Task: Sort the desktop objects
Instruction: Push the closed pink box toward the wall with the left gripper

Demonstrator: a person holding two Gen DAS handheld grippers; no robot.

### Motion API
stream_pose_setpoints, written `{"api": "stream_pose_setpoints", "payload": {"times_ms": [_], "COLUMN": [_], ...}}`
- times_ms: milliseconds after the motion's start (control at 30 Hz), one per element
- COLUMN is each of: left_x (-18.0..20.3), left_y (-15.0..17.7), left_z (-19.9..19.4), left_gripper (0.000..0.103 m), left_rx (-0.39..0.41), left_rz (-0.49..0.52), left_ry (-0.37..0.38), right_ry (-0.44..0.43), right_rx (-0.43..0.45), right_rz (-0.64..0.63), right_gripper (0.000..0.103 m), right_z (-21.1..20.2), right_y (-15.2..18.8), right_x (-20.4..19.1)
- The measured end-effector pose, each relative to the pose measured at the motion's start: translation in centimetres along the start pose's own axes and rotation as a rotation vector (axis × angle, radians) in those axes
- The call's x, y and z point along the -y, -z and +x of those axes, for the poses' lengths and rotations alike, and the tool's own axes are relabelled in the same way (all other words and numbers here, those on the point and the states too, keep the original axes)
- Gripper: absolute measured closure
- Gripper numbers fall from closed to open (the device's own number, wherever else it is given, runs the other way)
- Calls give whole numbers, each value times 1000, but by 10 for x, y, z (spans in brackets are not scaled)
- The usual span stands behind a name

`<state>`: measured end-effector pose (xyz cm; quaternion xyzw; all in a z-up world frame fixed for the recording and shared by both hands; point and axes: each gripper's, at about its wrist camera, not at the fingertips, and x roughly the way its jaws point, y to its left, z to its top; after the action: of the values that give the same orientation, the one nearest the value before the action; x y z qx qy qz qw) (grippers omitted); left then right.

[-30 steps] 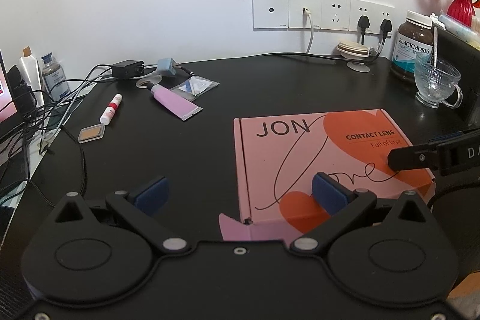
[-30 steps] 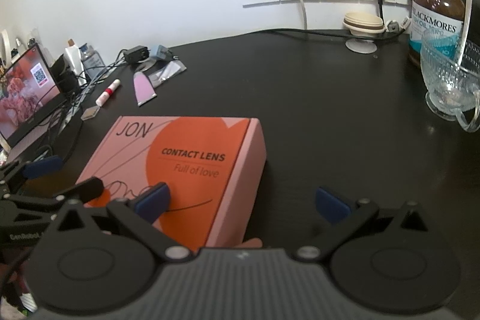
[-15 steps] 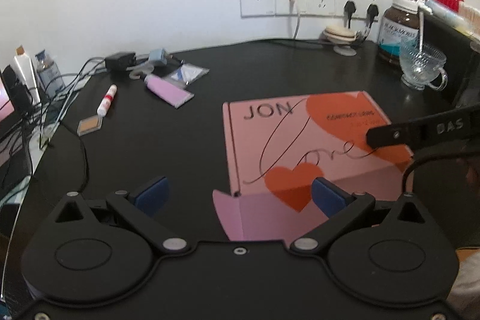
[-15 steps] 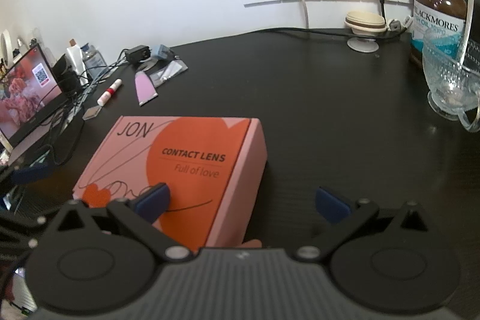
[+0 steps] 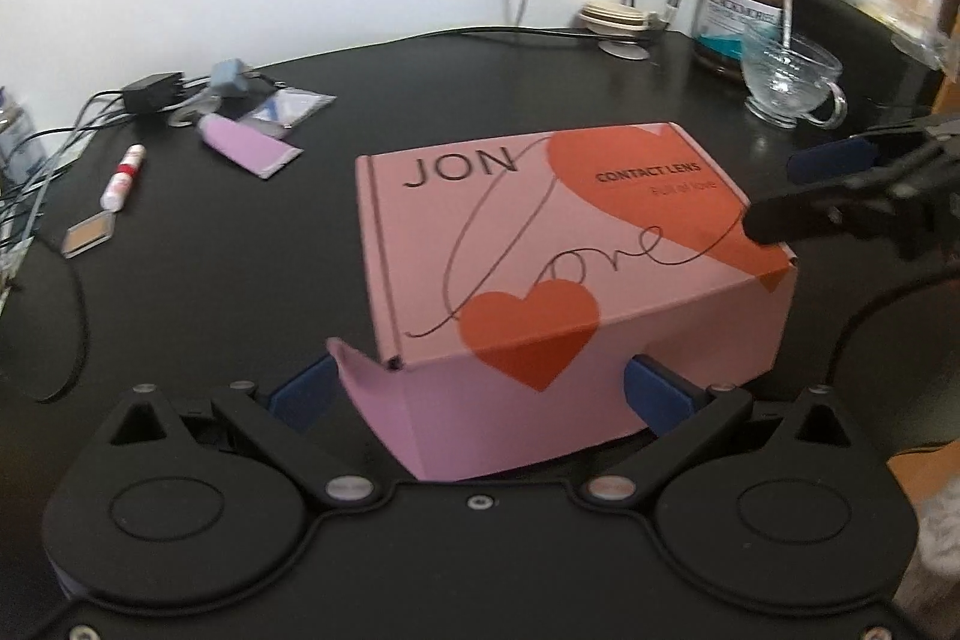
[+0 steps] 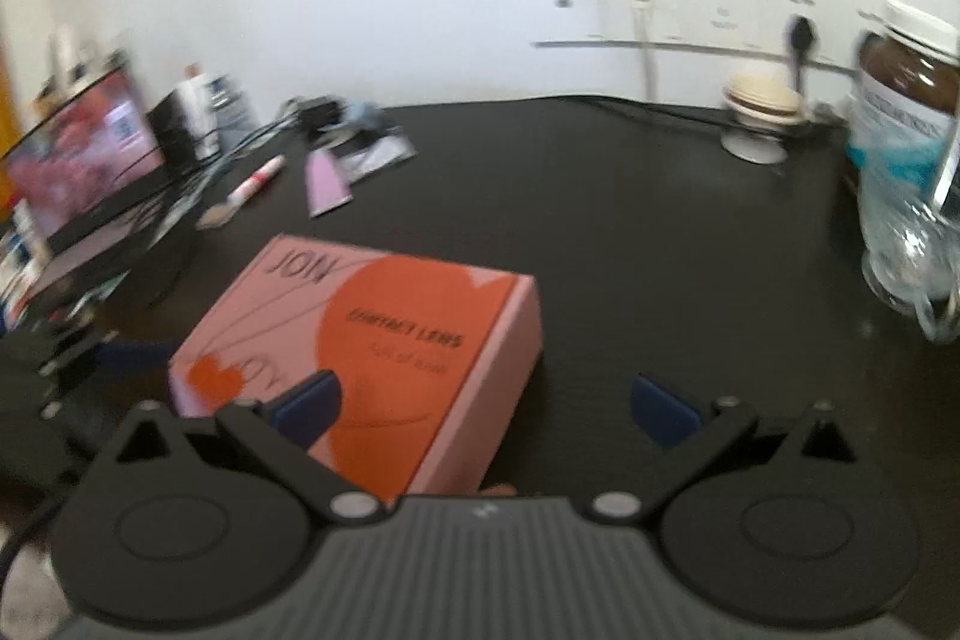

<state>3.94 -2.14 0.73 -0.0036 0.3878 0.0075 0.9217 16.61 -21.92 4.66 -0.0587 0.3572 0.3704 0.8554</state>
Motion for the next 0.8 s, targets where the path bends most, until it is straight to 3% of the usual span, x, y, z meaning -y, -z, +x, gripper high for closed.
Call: {"api": "stream_pose_setpoints", "payload": {"times_ms": [233, 400, 600, 800], "left_x": [-5, -8, -14, -15], "left_y": [-11, -22, -41, -62], "left_z": [14, 25, 43, 61], "left_gripper": [0, 0, 0, 0], "left_rx": [-2, 7, 33, 66], "left_rz": [-19, 6, 26, 58], "left_ry": [23, 17, -9, -43], "right_ry": [-96, -4, 45, 140], "right_rx": [-69, -53, -30, -21], "right_rz": [-42, -69, -5, -23], "right_gripper": [1, 1, 1, 1], "right_z": [-10, 7, 30, 48], "right_y": [11, 15, -3, -21], "right_x": [-8, -16, -3, 9]}}
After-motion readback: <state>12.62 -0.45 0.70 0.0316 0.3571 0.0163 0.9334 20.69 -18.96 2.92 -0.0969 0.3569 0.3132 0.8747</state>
